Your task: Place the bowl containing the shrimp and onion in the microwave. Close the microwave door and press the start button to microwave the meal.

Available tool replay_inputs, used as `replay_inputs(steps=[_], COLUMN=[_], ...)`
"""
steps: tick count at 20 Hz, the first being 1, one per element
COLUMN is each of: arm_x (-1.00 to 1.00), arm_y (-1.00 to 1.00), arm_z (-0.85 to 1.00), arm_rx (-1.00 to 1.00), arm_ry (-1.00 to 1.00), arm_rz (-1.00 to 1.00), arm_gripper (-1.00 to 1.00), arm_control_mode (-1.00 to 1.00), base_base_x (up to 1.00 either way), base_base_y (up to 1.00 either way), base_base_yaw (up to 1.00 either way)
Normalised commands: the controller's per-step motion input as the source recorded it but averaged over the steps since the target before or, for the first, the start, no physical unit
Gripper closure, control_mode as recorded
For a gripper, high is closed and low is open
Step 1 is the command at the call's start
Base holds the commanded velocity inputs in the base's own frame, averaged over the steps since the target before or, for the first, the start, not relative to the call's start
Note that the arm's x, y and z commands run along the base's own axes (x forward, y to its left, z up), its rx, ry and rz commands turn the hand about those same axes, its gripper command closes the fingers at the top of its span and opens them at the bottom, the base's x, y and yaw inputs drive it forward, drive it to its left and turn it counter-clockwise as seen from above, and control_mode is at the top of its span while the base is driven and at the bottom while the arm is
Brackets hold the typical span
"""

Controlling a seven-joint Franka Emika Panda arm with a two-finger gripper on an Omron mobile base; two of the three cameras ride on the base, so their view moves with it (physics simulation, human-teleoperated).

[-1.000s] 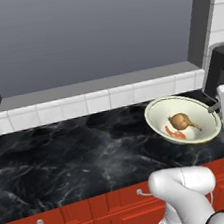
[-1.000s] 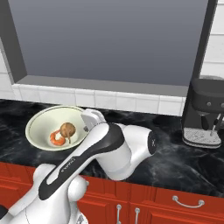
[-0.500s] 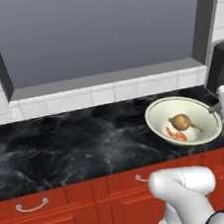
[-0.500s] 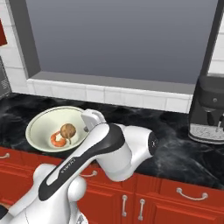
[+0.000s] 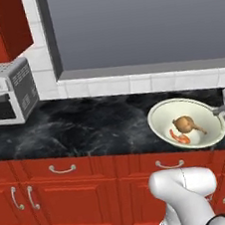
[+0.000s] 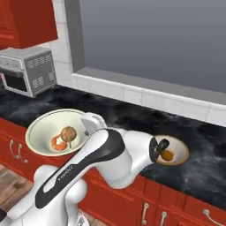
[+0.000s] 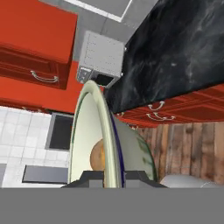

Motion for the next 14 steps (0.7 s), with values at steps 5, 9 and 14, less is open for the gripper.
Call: replay_inputs(steps=[5,9,14], arm_x=[0.00,0.00,0.00], arm_y=[0.00,0.00,0.00], arm_z=[0.00,0.00,0.00], arm_rx=[0.00,0.00,0.00], arm_ry=[0.00,0.00,0.00], arm_rz=[0.00,0.00,0.00], arm_gripper=[1.00,1.00,1.00], arm_control_mode=[1.00,1.00,1.00], base_base_x=[0.00,0.00,0.21], base_base_y=[0.02,0.02,0.19], base_base_yaw=[0.75,0.81,0.71])
